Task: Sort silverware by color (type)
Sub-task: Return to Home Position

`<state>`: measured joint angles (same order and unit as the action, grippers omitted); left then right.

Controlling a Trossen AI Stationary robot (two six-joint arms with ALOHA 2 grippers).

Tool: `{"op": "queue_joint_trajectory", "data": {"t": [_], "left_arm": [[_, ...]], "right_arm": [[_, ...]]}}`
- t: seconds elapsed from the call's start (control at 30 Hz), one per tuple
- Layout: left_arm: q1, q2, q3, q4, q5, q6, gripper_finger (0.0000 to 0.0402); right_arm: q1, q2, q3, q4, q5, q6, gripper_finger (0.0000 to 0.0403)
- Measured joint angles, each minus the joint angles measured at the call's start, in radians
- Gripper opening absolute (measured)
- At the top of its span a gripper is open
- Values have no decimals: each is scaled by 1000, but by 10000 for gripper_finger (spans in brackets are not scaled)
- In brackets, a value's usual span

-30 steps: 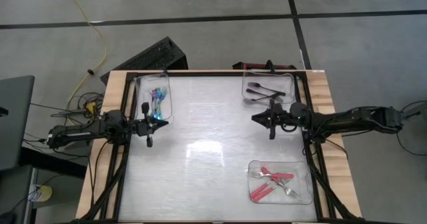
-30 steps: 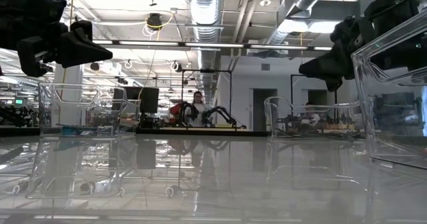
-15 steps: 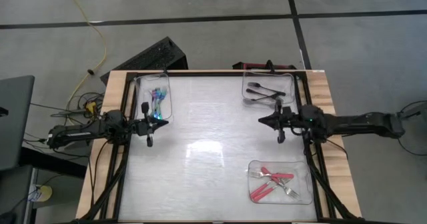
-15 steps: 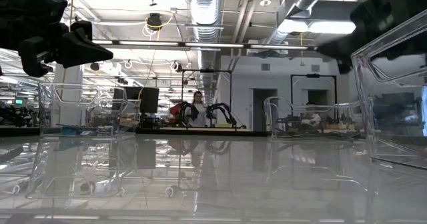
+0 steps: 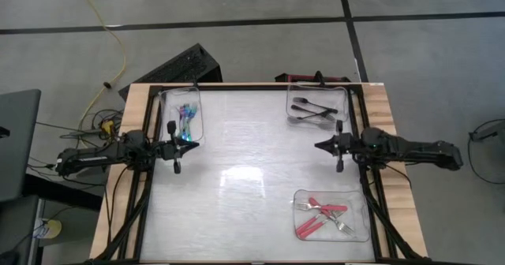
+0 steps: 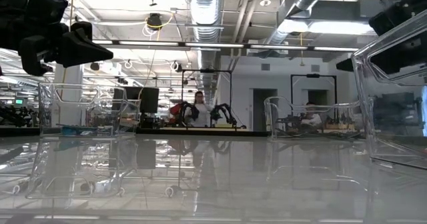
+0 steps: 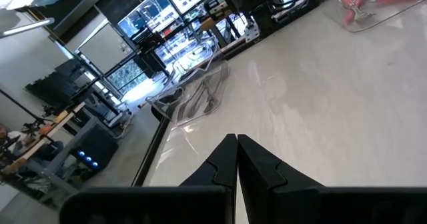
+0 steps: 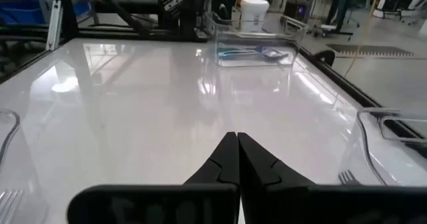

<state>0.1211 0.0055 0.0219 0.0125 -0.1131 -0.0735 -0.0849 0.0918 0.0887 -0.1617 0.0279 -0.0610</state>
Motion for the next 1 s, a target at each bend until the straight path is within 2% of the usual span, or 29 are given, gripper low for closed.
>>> {"op": "queue_joint_trajectory", "data": {"t": [0.13,0.43,0.57,0.63,1.0], "left_arm": [[0,0,0,1,0,-11,0],[0,0,0,1,0,-21,0],[0,0,0,1,0,-19,0],[0,0,0,1,0,-18,0],[0,0,0,1,1,-17,0]], "right_arm": [[0,-27,0,-54,0,-5,17],[0,-84,-3,-52,-3,-44,18],[0,-87,-51,106,-6,-33,18],[0,-71,-76,164,-16,-30,18],[-4,67,-77,165,-15,16,39]]}}
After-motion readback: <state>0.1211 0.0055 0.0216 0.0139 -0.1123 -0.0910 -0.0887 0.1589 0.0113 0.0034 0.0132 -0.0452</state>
